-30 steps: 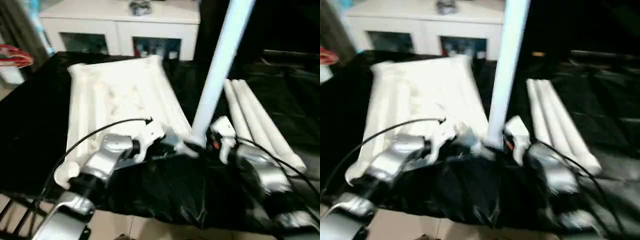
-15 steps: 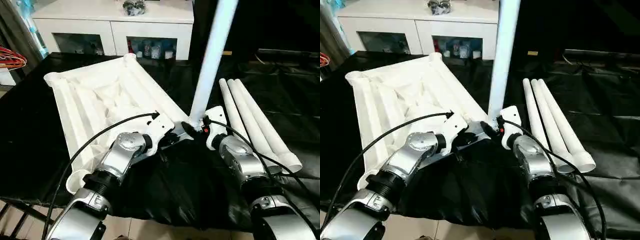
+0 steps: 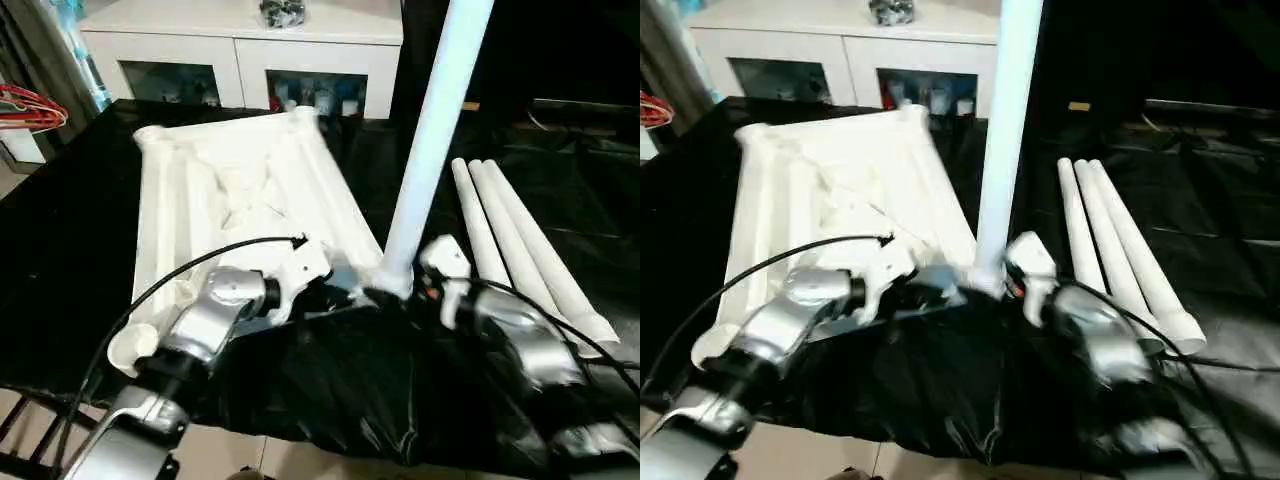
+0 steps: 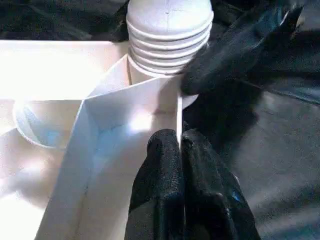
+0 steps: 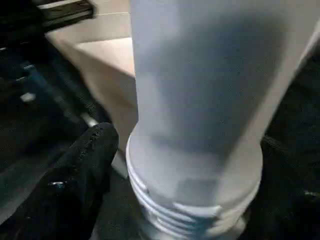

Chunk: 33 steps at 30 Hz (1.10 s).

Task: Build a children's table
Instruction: Rotate leg to tighten

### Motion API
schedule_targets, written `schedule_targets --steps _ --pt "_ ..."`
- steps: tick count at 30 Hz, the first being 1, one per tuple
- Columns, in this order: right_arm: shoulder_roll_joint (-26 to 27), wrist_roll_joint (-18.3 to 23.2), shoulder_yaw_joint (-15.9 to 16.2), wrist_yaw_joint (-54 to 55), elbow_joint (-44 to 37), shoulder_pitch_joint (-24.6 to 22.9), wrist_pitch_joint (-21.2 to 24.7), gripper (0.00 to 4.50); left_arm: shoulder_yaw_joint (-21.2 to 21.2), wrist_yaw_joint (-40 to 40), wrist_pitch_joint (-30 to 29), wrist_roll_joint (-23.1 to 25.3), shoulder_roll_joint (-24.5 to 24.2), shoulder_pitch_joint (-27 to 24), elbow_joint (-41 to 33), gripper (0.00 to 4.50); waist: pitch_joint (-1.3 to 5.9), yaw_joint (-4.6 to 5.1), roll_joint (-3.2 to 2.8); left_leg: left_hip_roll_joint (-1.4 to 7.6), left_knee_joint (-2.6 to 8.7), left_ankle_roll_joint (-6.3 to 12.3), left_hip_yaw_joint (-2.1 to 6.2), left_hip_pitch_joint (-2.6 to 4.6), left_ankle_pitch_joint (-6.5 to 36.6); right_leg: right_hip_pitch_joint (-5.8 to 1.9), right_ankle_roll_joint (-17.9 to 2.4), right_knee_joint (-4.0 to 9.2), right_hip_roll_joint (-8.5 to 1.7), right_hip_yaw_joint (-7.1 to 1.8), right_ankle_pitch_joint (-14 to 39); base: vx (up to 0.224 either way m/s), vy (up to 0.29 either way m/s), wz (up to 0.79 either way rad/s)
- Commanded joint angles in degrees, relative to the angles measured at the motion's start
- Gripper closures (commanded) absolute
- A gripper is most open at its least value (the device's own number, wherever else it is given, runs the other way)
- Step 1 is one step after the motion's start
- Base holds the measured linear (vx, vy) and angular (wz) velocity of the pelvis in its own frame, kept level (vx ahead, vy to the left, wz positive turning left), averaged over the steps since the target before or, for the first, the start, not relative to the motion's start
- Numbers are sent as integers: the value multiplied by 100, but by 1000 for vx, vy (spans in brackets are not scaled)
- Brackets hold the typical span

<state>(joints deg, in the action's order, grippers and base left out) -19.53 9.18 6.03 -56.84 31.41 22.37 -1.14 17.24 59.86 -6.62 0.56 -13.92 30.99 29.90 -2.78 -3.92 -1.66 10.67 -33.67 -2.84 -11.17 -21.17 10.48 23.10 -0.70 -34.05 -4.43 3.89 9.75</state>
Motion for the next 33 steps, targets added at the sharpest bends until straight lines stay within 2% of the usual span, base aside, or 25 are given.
schedule_targets --steps 1,5,8,9,11,16,19,21,22,23,24,26,27,30,32,33 --pt "-169 111 348 -724 -353 -187 273 85 28 322 173 -279 -33 35 -232 450 333 -18 41 273 401 435 116 54 1439 -281 -1259 453 -389 -247 1626 0 0 0" --pt "-299 119 426 -1016 -431 -218 316 97 62 595 168 -300 -158 18 -264 450 334 -41 55 284 398 390 114 62 1475 -263 -1209 464 -404 -256 1803 0 0 0" --pt "-367 142 488 -1184 -580 -252 434 135 70 760 153 -306 -247 9 -293 450 339 -54 61 283 401 376 123 52 1424 -271 -1202 454 -408 -253 1795 0 0 0" --pt "-381 152 500 -1216 -620 -262 467 135 67 785 146 -309 -262 7 -301 450 341 -61 56 292 401 384 120 55 1374 -267 -1217 444 -406 -255 1720 0 0 0" --pt "-375 173 507 -1219 -667 -273 510 159 46 790 133 -332 -270 6 -310 450 345 -74 59 291 395 397 117 50 1307 -267 -1246 426 -404 -255 1609 0 0 0" --pt "-165 169 446 -952 -549 -256 582 172 -109 459 69 -352 -95 31 -247 450 335 -81 71 284 397 365 114 53 1345 -260 -1214 448 -416 -257 1757 0 0 0" --pt "88 92 290 -405 -260 -126 564 173 -218 -2 5 -289 119 140 -102 450 327 -71 78 273 400 304 119 69 1445 -246 -1113 487 -423 -256 2070 0 0 0" --pt "269 33 167 18 -29 -13 525 174 -278 -342 -54 -224 255 223 6 450 317 -26 75 264 414 215 140 66 1513 -243 -1078 500 -426 -243 2220 0 0 0" --pt "593 -111 -20 915 460 242 507 174 -329 -847 -107 -108 462 365 189 450 323 -7 68 253 415 177 142 74 1533 -242 -1055 508 -423 -242 2274 0 0 0" --pt "598 -113 -23 930 469 246 506 174 -330 -856 -108 -106 466 367 192 450 306 60 60 240 416 115 139 83 1616 -208 -1074 519 -410 -243 2343 0 0 0" --pt "798 -204 -108 1473 771 407 483 175 -377 -1209 -170 -43 614 462 301 450 318 78 65 227 413 114 154 60 1606 -260 -999 526 -419 -228 2439 0 0 0" --pt "950 -281 -169 1930 1015 540 487 175 -422 -1479 -235 -6 731 534 379 450 309 102 44 233 408 94 148 84 1637 -209 -987 546 -423 -237 2508 0 0 0" --pt "1047 -315 -207 2202 1162 624 491 175 -431 -1645 -256 38 795 576 425 450 321 117 61 219 403 101 153 75 1613 -234 -966 548 -417 -226 2509 0 0 0" --pt "1159 -359 -251 2529 1330 724 458 175 -448 -1841 -277 73 875 624 485 450 333 124 53 229 395 173 140 72 1536 -221 -1021 532 -408 -241 2255 0 0 0" --pt "1362 -463 -279 2980 1662 924 257 175 -489 -2263 -237 169 1051 724 636 450 347 124 45 235 392 209 135 63 1433 -236 -1133 492 -402 -235 1920 0 0 0" --pt "1408 -506 -306 3059 1771 977 155 119 -489 -2355 -192 212 1079 744 684 450 347 122 41 237 395 215 134 56 1429 -242 -1145 490 -404 -238 1882 0 0 0"
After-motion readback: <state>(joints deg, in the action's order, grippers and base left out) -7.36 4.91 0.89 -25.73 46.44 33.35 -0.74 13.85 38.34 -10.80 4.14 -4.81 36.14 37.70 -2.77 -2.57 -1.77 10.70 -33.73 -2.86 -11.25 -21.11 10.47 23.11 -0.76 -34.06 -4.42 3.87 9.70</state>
